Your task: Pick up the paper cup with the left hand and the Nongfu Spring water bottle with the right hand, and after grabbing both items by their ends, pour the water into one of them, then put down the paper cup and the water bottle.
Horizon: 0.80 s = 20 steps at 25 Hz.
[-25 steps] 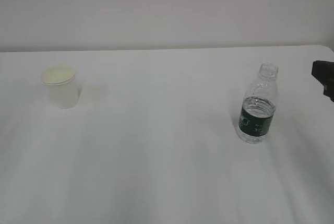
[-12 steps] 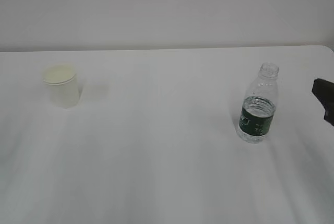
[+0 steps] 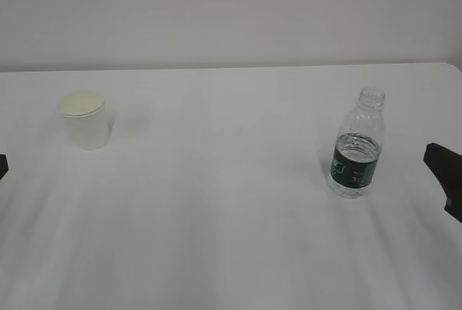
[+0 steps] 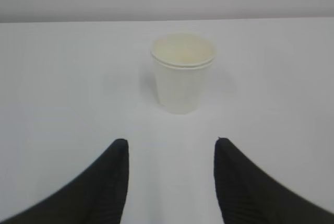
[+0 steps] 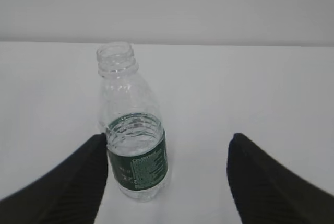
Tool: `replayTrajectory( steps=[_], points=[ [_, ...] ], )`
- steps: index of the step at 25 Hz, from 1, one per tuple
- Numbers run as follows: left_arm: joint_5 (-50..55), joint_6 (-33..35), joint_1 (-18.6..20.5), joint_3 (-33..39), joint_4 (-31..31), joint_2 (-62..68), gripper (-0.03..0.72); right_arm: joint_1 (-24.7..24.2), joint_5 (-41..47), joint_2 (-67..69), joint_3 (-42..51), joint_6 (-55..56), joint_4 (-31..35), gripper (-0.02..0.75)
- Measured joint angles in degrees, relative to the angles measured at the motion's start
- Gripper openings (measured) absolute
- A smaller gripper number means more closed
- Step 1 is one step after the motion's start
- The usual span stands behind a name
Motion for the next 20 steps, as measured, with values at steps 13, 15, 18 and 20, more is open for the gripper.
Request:
replayTrajectory(
  steps=[13, 15, 18, 20],
  points=[
    [-22.3, -0.4, 0.0, 7.3, 7.3, 17.6, 0.377, 0.0, -21.3, 20.2, 1.8, 0.5, -5.8, 0.535],
    [-22.3, -0.4, 0.0, 7.2, 8.5, 20.3, 0.377, 0.0, -25.3, 22.8, 2.7, -1.4, -5.8, 0.535],
    [-22.3, -0.4, 0.0, 7.2, 9.4, 21.7, 0.400, 0.0, -27.7, 25.8, 3.7, -4.3, -5.8, 0.535],
    [-22.4, -0.4, 0.0, 7.1, 9.7, 21.7, 0.464, 0.0, -28.3, 27.1, 3.7, -4.9, -5.8, 0.535]
  ],
)
